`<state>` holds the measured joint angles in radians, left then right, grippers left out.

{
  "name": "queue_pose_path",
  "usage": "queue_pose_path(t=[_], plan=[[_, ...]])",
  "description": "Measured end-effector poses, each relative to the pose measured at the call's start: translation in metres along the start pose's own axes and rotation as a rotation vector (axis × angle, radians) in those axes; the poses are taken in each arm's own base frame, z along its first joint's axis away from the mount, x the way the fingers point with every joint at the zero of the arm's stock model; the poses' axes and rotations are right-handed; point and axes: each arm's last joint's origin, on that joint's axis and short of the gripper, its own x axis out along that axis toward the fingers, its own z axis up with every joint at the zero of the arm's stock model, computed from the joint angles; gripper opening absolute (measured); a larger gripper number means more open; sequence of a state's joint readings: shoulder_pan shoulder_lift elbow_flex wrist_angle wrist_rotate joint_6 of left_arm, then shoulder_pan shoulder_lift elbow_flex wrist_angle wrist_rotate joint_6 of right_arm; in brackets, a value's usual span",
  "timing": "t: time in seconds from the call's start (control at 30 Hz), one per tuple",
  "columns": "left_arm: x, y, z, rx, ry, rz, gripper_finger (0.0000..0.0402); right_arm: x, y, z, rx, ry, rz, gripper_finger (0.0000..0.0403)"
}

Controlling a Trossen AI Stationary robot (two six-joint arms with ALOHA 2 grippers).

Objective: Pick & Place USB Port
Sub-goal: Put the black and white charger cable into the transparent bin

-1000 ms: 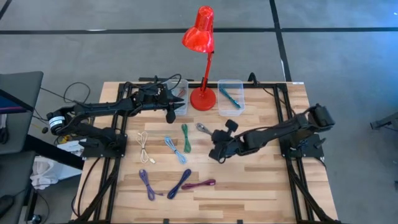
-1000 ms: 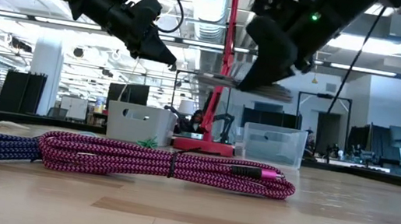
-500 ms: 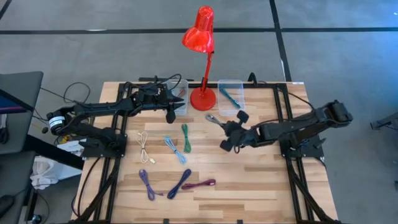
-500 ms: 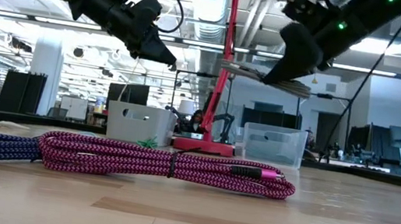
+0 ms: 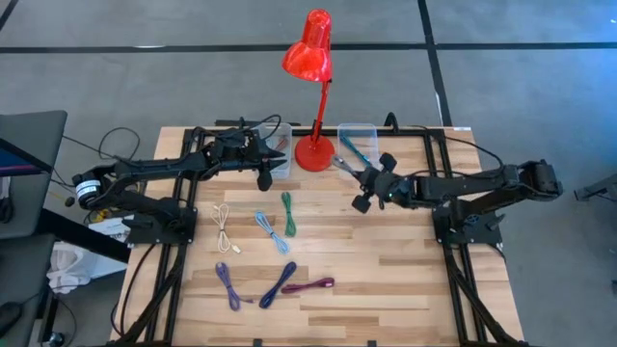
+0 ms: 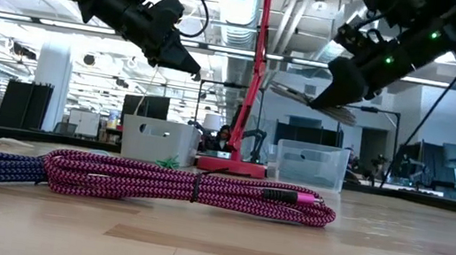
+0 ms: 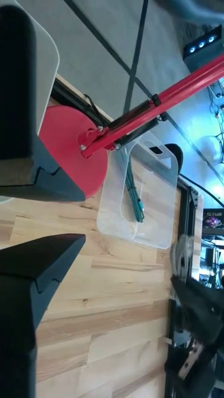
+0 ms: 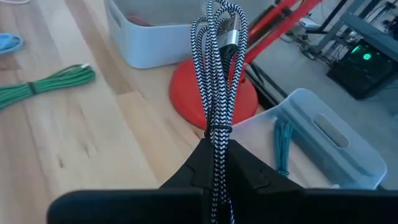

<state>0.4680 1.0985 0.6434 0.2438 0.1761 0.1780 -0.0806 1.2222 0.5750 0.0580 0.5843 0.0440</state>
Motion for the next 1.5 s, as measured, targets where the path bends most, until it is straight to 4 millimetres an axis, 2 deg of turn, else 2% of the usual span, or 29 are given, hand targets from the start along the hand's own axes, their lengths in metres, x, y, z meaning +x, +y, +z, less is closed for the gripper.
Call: queue_pose_path(t=[0.3,0.7,0.87,1.2,1.33,1.5], plan=[[0.000,0.000,0.000,0.000,0.000,0.000,0.0095,0.016,-0.040,-0.005,0.029,-0.002,0.006,0.0012],[0.000,0.000,0.000,0.000,-0.001,0.000,0.0095,0.044,-0.083,-0.010,0.087,-0.031,0.049,0.0012],[0.000,0.000,0.000,0.000,-0.001,0.000,0.0095,0.059,-0.089,-0.022,0.085,0.028,0.047,0.0012],[0.000,0.000,0.000,-0.002,-0.001,0.000,0.0095,0.092,-0.104,-0.041,0.145,0.018,0.069,0.0012],[0.000,0.000,0.000,-0.002,0.000,0.000,0.0095,0.101,-0.107,-0.053,0.163,0.066,0.075,0.0012],[0.000,0.000,0.000,-0.001,0.000,0.000,0.0095,0.104,-0.111,-0.056,0.172,0.067,0.069,0.0012]])
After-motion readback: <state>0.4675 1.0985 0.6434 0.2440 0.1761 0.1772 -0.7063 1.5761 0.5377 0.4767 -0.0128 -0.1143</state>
